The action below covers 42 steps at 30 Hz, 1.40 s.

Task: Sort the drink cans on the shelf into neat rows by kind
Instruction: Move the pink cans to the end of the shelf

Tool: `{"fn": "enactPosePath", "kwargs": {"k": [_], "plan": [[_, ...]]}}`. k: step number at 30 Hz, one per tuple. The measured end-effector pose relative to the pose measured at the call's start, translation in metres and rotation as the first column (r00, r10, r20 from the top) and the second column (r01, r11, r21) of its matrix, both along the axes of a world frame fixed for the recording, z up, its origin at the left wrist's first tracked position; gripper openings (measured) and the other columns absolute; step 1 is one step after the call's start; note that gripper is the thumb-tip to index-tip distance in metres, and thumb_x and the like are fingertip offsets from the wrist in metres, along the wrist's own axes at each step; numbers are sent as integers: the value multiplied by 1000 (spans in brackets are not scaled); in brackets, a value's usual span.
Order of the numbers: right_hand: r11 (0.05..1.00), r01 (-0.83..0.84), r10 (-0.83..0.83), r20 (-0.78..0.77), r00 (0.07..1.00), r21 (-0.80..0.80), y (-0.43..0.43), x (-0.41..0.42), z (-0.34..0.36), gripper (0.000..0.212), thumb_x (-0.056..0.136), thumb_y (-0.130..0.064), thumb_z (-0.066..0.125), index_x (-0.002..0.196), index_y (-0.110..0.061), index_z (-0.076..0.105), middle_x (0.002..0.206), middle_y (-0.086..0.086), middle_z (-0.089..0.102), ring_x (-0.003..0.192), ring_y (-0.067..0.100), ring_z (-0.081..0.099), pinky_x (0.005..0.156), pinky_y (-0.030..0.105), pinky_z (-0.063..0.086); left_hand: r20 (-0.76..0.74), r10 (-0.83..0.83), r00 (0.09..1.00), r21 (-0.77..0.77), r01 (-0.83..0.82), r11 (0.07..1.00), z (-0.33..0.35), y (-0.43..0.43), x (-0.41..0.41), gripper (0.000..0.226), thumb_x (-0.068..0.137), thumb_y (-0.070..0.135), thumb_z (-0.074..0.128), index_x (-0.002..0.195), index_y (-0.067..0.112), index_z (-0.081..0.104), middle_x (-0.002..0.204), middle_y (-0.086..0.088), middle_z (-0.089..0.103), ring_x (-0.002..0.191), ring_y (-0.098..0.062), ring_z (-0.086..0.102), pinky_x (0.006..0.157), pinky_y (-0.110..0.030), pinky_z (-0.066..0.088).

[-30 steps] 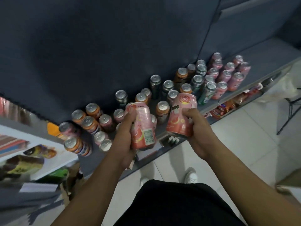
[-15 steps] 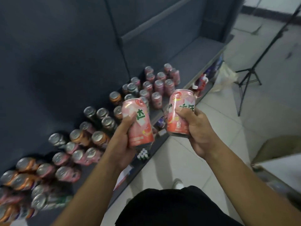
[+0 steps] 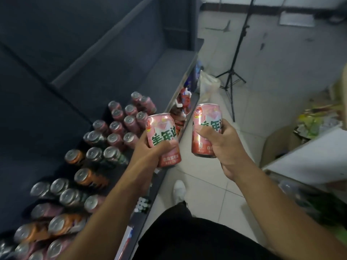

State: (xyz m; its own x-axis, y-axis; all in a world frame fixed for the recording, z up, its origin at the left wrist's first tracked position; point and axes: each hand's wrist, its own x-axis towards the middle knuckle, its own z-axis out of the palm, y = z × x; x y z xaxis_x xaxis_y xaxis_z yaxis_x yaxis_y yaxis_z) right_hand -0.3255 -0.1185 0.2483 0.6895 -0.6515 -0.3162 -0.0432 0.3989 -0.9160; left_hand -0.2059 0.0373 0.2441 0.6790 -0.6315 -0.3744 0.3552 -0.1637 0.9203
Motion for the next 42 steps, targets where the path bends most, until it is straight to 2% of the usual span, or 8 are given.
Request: {"fn": "enactPosePath", "kwargs": {"k": [5, 17, 21, 24, 30, 33, 36, 42], "plan": [[997, 73, -74, -36, 997, -32, -52, 36, -3, 32, 87, -20, 76, 114, -25, 60, 99, 0, 73, 76, 9, 74, 62, 23, 58, -92, -15, 996, -70, 9, 998, -6, -60, 46, 86, 58, 41, 77, 135, 9, 56, 116, -18, 71, 89, -29, 72, 60, -35, 58], [994, 86, -89, -37, 995, -70, -183, 183, 6, 22, 93, -20, 70, 106, -29, 56, 76, -19, 73, 74, 1, 73, 58, 16, 55, -152, -46, 987, -98, 31, 995, -5, -207, 202, 88, 54, 49, 78, 134, 17, 58, 113, -6, 75, 89, -18, 75, 67, -35, 59], [993, 93, -97, -48, 994, -68, -226, 218, 2, 25, 92, -21, 72, 107, -32, 56, 82, -15, 74, 76, 1, 73, 58, 16, 55, -106, -70, 992, -139, 55, 989, -8, -254, 238, 71, 65, 45, 75, 128, 17, 62, 111, -5, 76, 91, -20, 74, 69, -34, 60], [995, 89, -92, -51, 994, -48, -262, 239, -4, 27, 90, -20, 74, 106, -31, 56, 92, -8, 71, 76, 2, 73, 57, 17, 55, -116, -57, 992, -154, 39, 987, -13, -289, 258, 54, 69, 36, 76, 118, 17, 65, 98, -2, 77, 82, -20, 74, 67, -33, 61], [999, -45, 44, -56, 997, -19, -357, 280, -18, 37, 85, -15, 80, 107, -31, 56, 82, -14, 75, 78, 4, 74, 59, 18, 56, -153, -31, 988, -165, 5, 986, -18, -371, 284, 44, 81, 22, 75, 120, 7, 59, 82, -2, 76, 72, -18, 74, 62, -30, 61], [991, -133, 130, -97, 987, -25, -409, 303, -19, 42, 83, -8, 81, 116, -19, 58, 94, 1, 76, 81, 14, 75, 66, 27, 61, -110, -31, 993, -167, 12, 986, -17, -414, 293, 43, 73, 17, 78, 111, 8, 60, 83, -1, 75, 74, -16, 73, 66, -29, 61], [976, -216, 211, -124, 970, -29, -453, 325, -18, 52, 80, -8, 83, 124, -13, 55, 105, 13, 73, 91, 24, 75, 76, 37, 64, -94, 42, 995, -165, -57, 985, -14, -450, 301, 56, 64, 22, 81, 114, 8, 60, 86, -1, 75, 78, -17, 74, 67, -30, 60], [960, -278, 274, -161, 948, -6, -511, 379, -16, 51, 81, -13, 83, 124, -17, 55, 103, 6, 72, 79, 13, 73, 65, 26, 61, -233, 307, 923, -157, -347, 924, -13, -507, 322, 46, 70, 7, 74, 114, 7, 59, 78, -9, 74, 64, -18, 73, 53, -30, 58]]}}
